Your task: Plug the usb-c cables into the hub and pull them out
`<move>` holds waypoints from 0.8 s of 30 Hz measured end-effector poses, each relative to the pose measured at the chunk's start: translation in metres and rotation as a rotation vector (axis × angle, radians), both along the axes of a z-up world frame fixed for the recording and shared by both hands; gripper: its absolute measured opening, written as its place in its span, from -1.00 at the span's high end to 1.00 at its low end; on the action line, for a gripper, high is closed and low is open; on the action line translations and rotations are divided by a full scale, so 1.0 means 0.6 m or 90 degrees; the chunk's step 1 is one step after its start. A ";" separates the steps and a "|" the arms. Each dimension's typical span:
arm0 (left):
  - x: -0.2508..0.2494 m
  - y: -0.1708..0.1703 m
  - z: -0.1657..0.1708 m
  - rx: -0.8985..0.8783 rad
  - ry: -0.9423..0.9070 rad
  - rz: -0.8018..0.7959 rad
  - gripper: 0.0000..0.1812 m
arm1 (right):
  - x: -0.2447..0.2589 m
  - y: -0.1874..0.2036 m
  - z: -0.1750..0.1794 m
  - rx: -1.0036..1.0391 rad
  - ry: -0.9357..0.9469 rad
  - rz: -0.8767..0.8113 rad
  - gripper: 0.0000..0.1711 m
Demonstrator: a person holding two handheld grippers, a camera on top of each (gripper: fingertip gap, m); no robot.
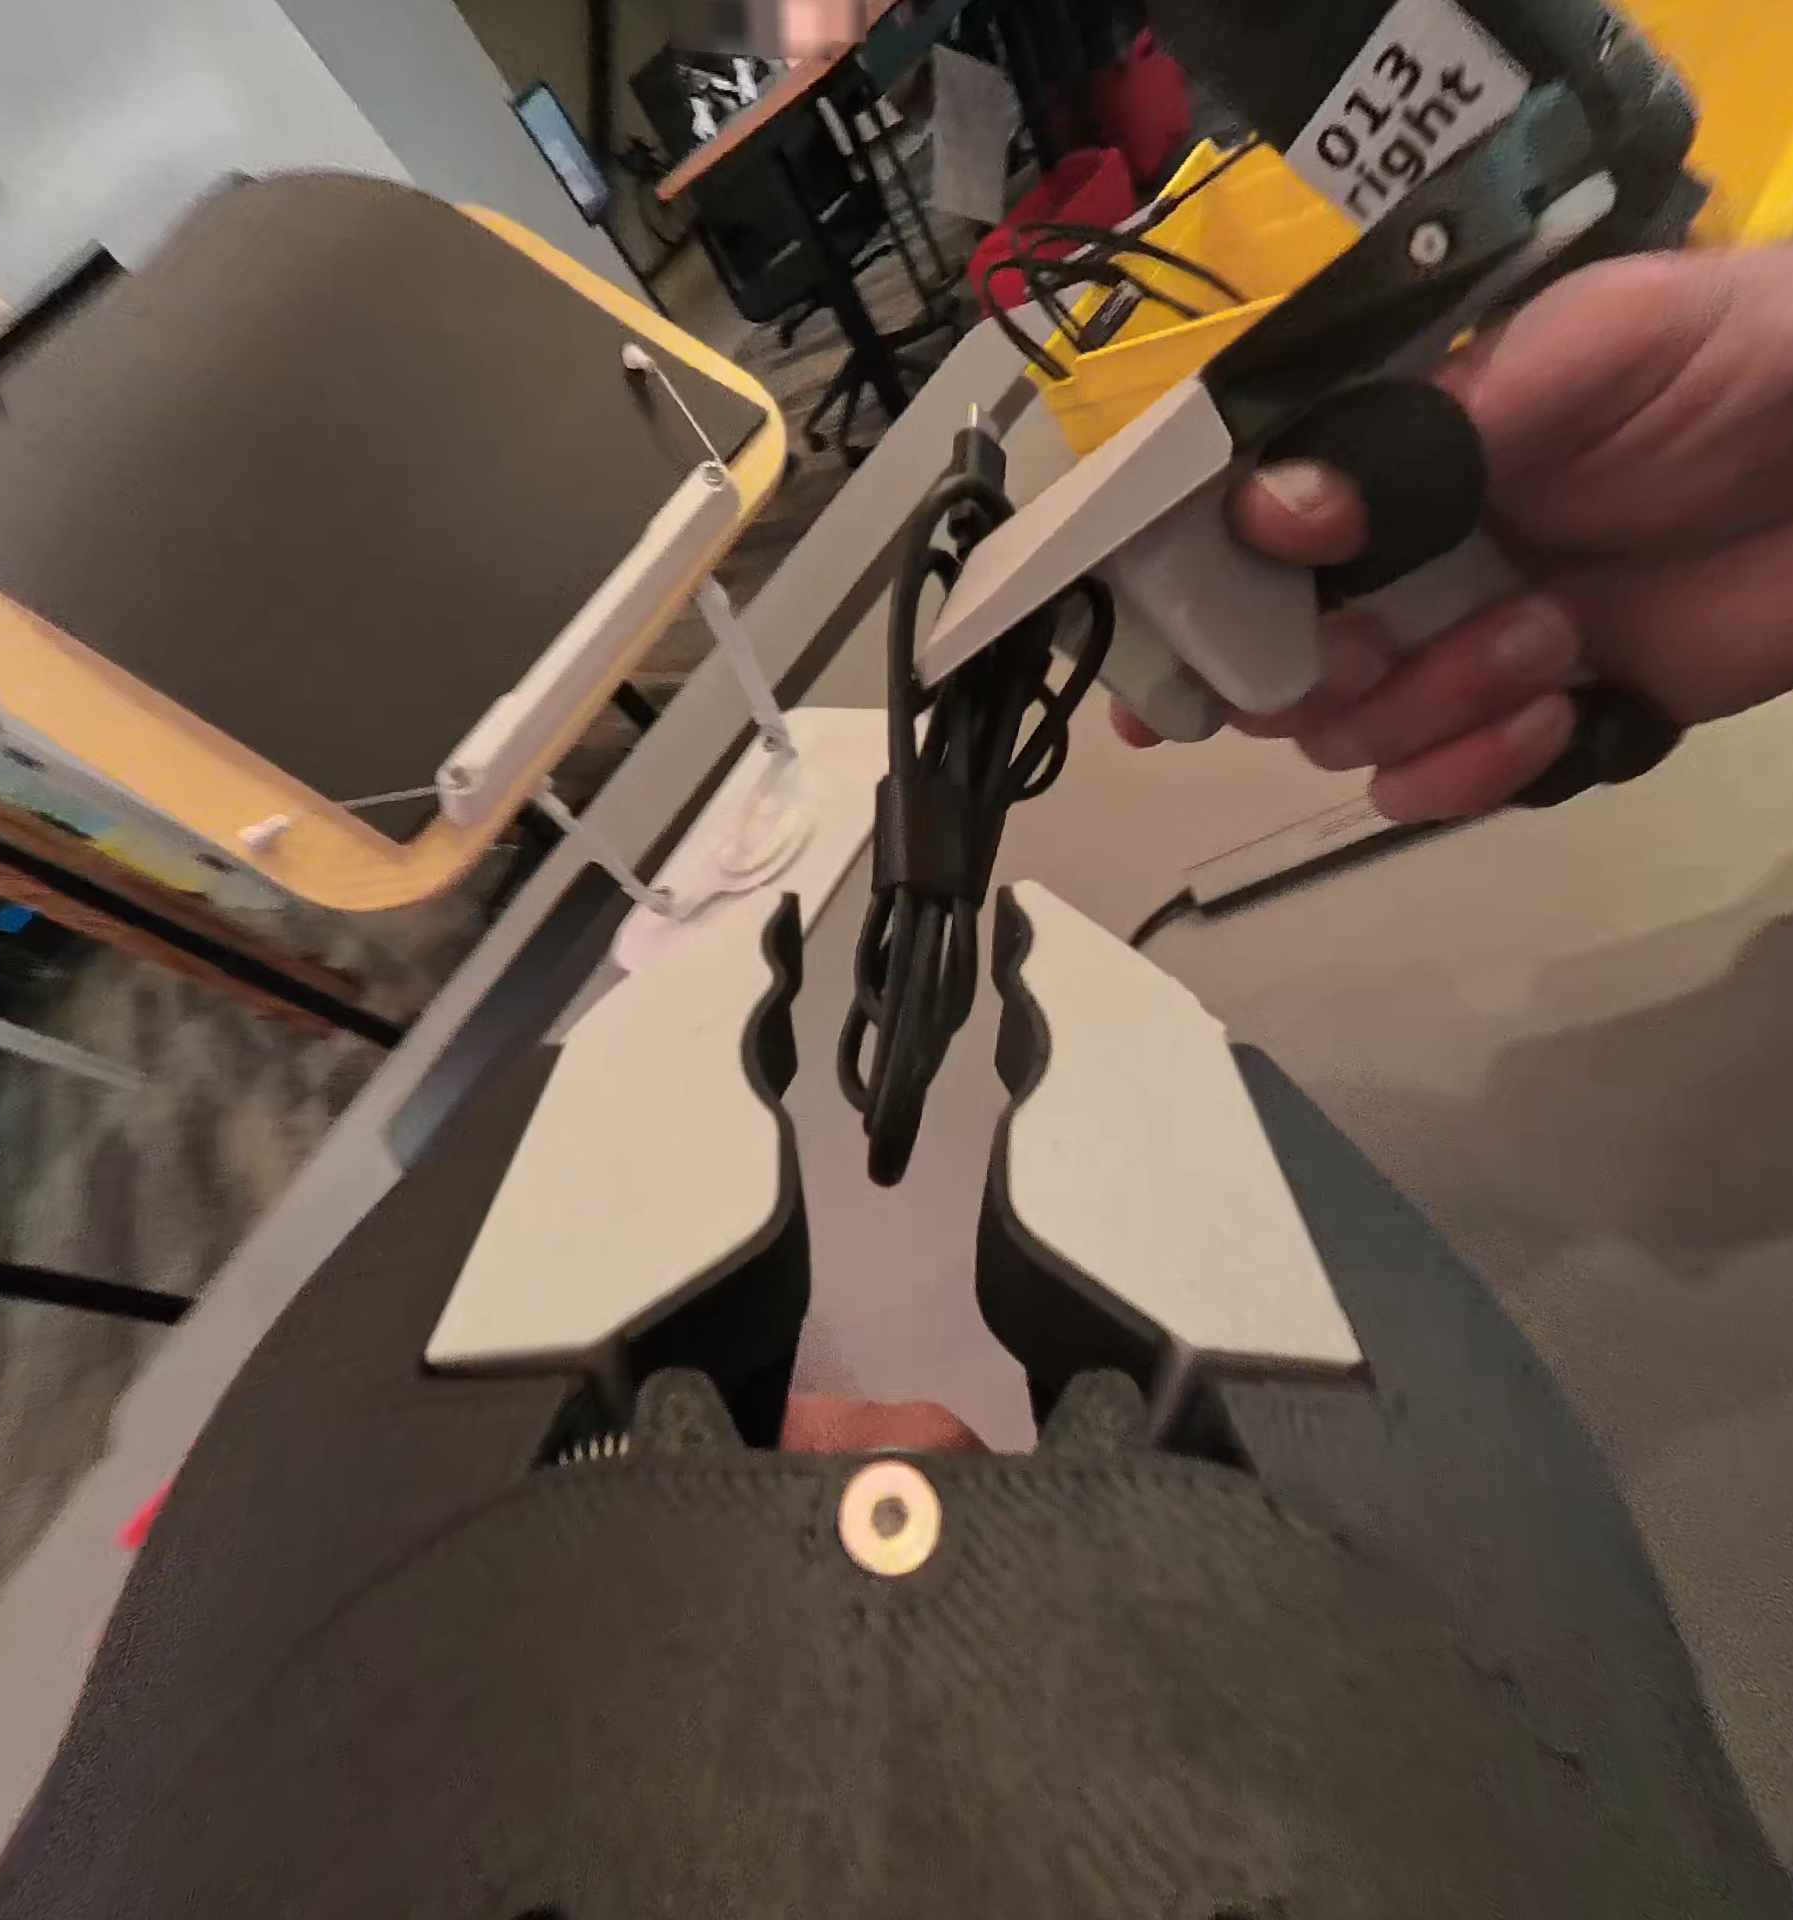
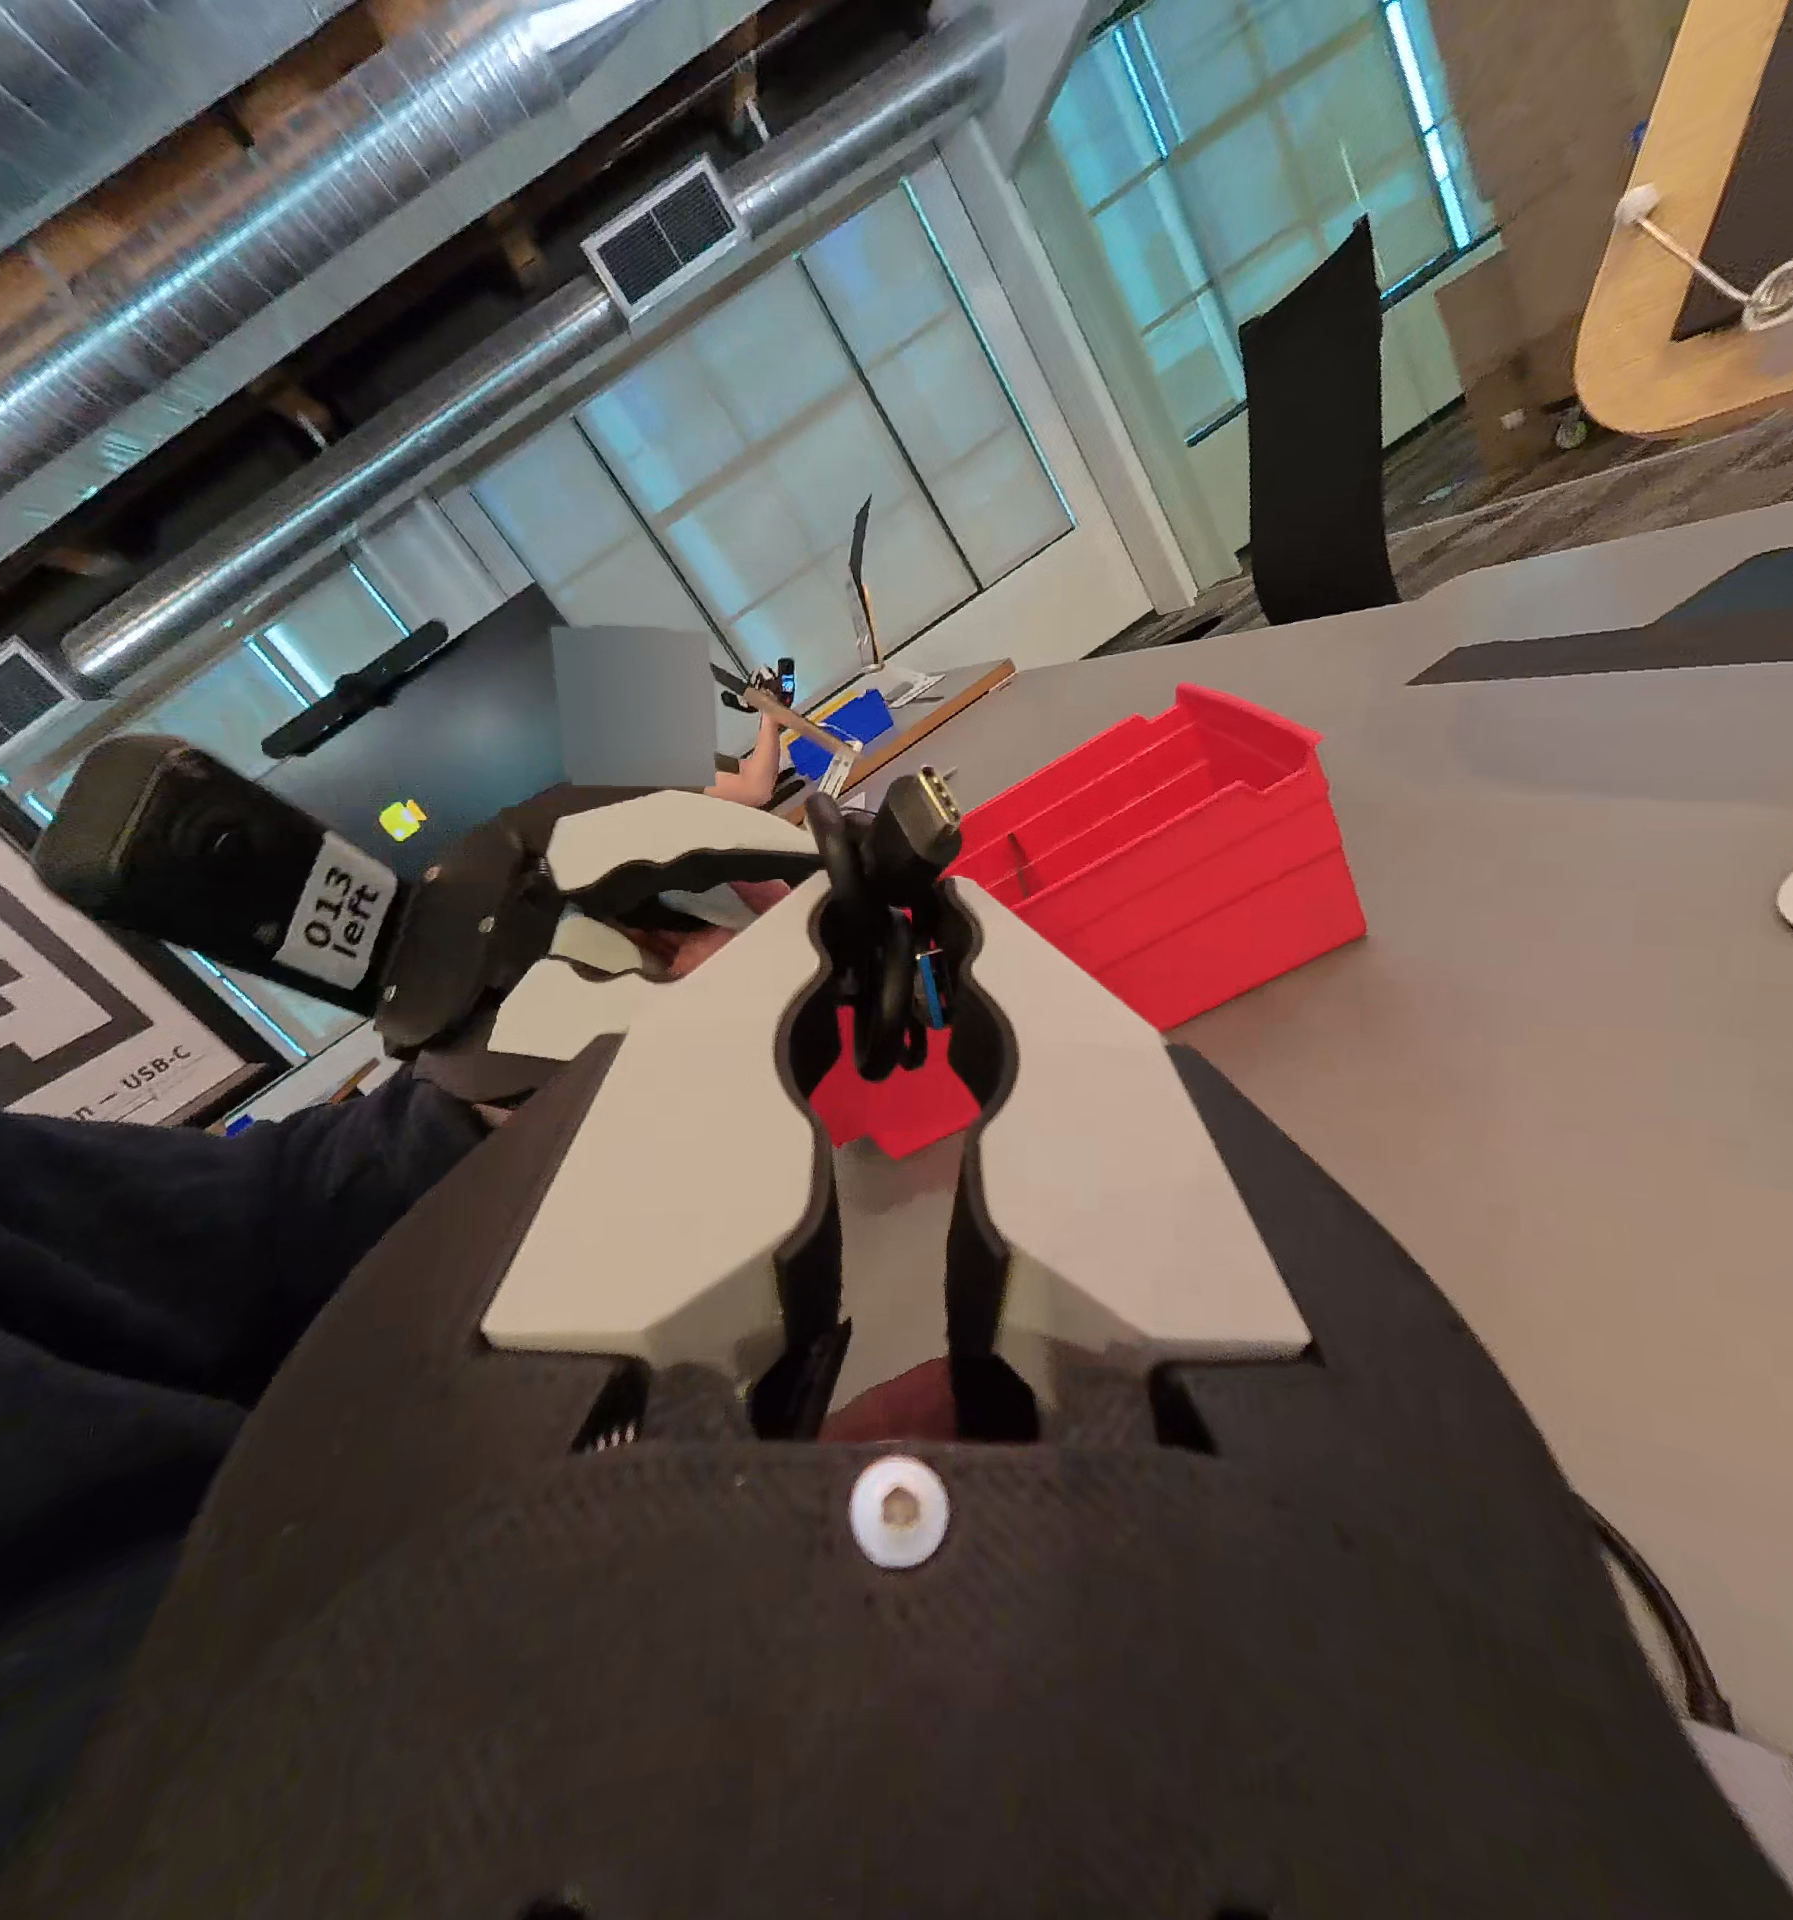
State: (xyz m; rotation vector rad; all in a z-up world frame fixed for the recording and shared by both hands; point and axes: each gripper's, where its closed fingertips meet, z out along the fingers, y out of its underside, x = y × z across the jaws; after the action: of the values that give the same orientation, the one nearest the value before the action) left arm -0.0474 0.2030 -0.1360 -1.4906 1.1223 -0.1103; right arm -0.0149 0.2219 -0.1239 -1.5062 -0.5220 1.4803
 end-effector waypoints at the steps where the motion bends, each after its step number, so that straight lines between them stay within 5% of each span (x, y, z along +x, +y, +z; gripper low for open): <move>1: 0.002 -0.001 0.003 0.034 0.018 0.010 0.64 | 0.001 -0.001 -0.003 -0.003 -0.002 -0.001 0.86; 9: 0.025 0.003 -0.004 0.171 0.165 0.042 0.85 | 0.004 -0.001 -0.008 -0.022 -0.011 -0.034 0.86; 24: 0.030 0.003 -0.003 0.071 0.095 0.000 1.00 | 0.003 -0.012 -0.001 0.060 -0.087 -0.050 0.87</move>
State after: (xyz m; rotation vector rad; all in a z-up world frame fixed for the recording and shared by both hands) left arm -0.0295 0.2047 -0.1376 -1.4178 1.2288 0.0638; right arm -0.0131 0.2144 -0.1244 -1.5429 -0.5980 1.2812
